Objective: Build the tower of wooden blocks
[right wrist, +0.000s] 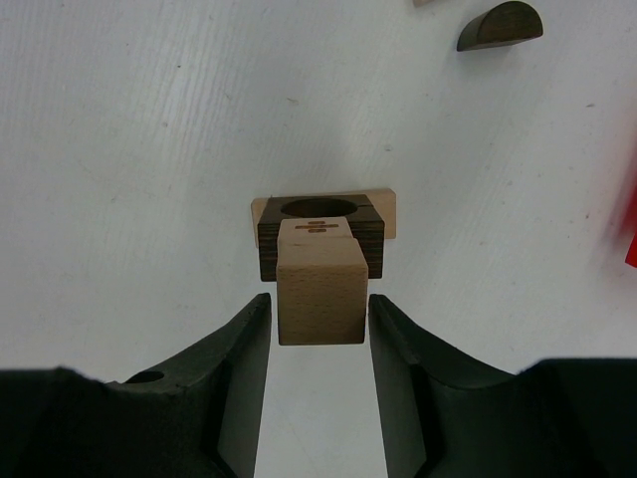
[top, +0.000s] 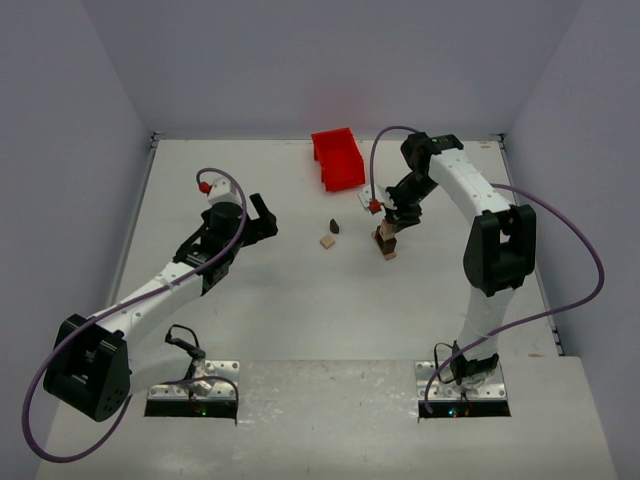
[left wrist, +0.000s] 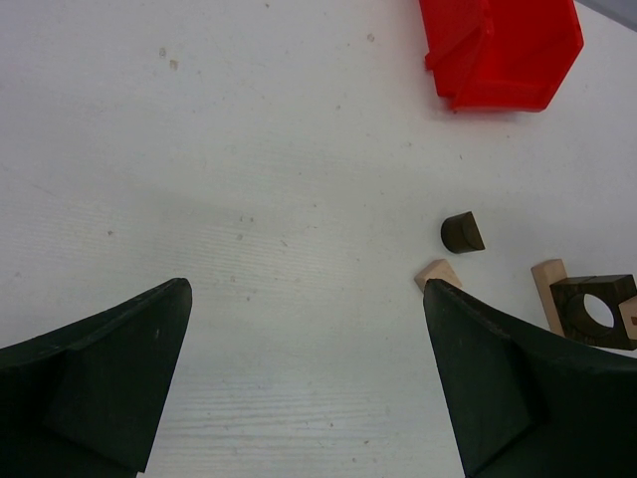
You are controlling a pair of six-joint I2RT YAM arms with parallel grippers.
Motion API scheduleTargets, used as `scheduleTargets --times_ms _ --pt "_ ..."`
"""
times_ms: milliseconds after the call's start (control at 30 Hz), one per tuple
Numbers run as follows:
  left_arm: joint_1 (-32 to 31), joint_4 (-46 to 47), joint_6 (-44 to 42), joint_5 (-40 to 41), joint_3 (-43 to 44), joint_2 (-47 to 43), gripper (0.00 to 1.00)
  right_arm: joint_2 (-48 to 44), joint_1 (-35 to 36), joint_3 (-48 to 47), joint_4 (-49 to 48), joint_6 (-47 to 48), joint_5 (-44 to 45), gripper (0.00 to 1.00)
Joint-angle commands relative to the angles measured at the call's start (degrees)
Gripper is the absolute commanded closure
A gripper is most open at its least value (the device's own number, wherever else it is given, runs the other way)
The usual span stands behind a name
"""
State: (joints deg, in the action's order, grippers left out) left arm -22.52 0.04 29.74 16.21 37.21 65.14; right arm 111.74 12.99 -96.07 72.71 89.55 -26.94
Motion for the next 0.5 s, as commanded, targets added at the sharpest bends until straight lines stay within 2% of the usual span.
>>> scheduleTargets --times_ms 0,167,233,300,333,367,400,433,467 --pt "0.02 2.51 -0.91 -0.30 2.13 0.07 0.00 -0.01 0.48 -1.22 0.86 -0.08 -0.13 0.55" --pt "0.02 2.51 -0.91 -0.34 2.12 0.07 0.00 -0.20 0.58 -1.22 0.86 -0.08 -0.08 0.51" --pt "0.02 2.51 -0.91 -0.39 2.09 -0.02 0.00 -0.21 0.64 -1.22 0.86 -0.09 -0.13 0.47" --pt "0.02 2.42 -0.91 -0.39 2.15 -0.02 0.00 -0.32 0.80 -1.41 0.41 -0.45 -0.12 0.38" --pt "0.02 2.42 -0.91 -0.39 2.08 -0.02 0.00 -0.47 0.80 -1.49 0.33 -0.70 -0.04 0.26" --pt "0.02 2.41 -0.91 -0.39 2.08 -0.03 0.00 -0.50 0.81 -1.59 0.33 -0.87 -0.05 0.25" --pt "0.02 2.30 -0.91 -0.39 2.13 -0.13 0.00 -0.81 0.86 -1.80 0.33 -0.98 -0.16 0.10" --pt "0.02 2.22 -0.91 -0.39 2.14 -0.23 0.00 -1.11 0.91 -1.94 0.29 -1.13 -0.22 0.02" --pt "0.02 2.18 -0.91 -0.39 2.10 -0.32 0.00 -1.37 0.95 -1.99 0.21 -1.35 -0.22 0.01"
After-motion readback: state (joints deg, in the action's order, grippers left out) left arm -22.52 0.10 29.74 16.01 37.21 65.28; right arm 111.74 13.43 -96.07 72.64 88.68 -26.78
